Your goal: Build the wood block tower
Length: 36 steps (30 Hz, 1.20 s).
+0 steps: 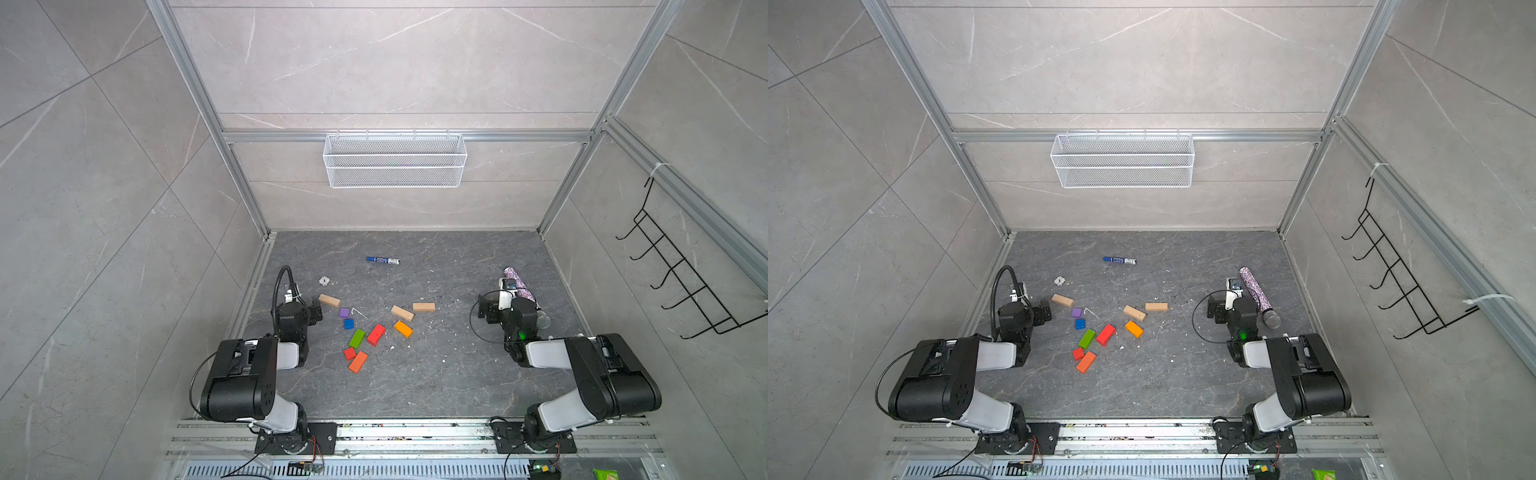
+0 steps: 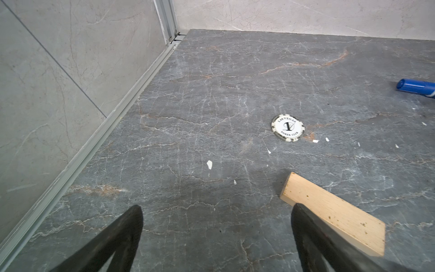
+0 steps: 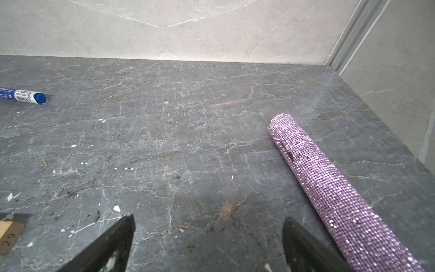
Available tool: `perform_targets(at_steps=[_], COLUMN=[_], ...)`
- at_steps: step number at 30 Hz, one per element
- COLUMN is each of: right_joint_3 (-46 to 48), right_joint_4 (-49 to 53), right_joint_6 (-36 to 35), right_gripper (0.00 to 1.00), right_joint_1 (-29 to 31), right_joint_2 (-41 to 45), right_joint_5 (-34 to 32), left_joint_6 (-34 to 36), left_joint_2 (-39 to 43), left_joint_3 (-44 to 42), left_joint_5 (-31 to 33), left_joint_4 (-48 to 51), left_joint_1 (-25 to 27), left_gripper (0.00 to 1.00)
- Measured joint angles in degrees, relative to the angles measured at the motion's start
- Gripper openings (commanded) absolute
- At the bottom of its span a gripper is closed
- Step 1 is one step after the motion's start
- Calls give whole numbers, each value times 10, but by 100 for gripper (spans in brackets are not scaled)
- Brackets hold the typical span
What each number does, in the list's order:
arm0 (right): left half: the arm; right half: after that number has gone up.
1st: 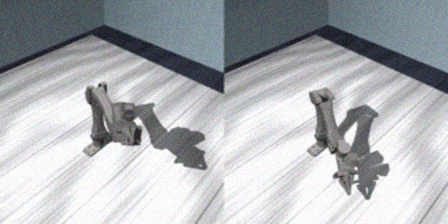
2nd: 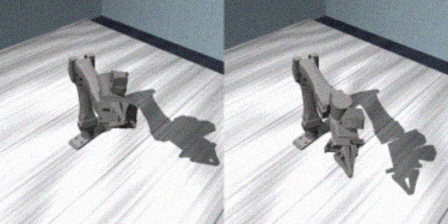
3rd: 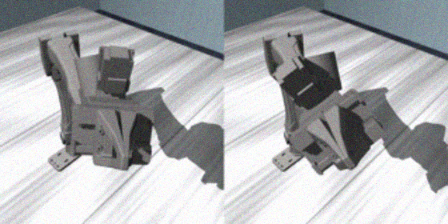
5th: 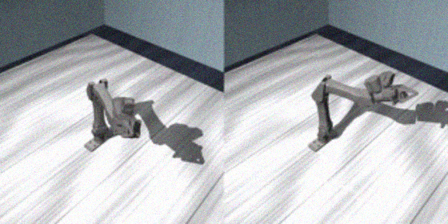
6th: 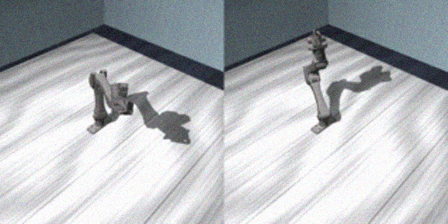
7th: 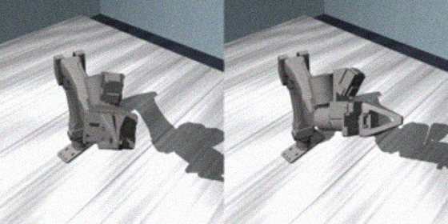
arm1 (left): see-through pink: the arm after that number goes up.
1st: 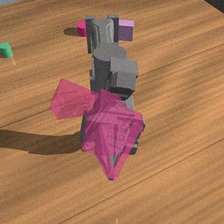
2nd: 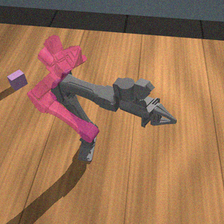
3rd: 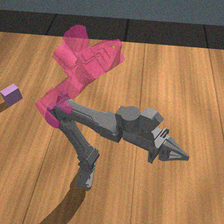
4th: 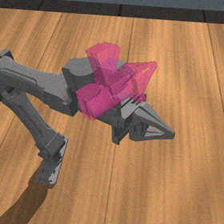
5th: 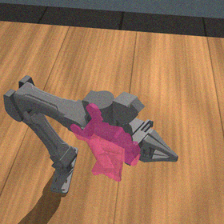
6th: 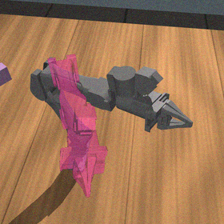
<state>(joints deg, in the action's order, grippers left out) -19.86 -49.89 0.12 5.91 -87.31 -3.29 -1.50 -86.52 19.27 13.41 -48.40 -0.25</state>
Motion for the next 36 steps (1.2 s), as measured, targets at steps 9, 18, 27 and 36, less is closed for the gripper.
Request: perform_targets(at_steps=[9,18,27,36], right_joint_3=[0,-79,-223,-383], right_joint_4=[4,180,477,748], right_joint_6=[-10,4,98,264], right_gripper=[99,99,99,99], right_joint_1=[0,2,47,100], right_joint_2=[1,89,163,100], right_joint_5=[15,-23,-80,-45], left_joint_6=[0,-6,-94,-155], left_joint_2=[2,86,142,192], left_joint_3=[-1,127,320,379], left_joint_5=[6,35,30,-107], left_joint_4=[3,236,538,737], left_joint_1=[6,7,9,21], left_gripper=[100,100,100,100])
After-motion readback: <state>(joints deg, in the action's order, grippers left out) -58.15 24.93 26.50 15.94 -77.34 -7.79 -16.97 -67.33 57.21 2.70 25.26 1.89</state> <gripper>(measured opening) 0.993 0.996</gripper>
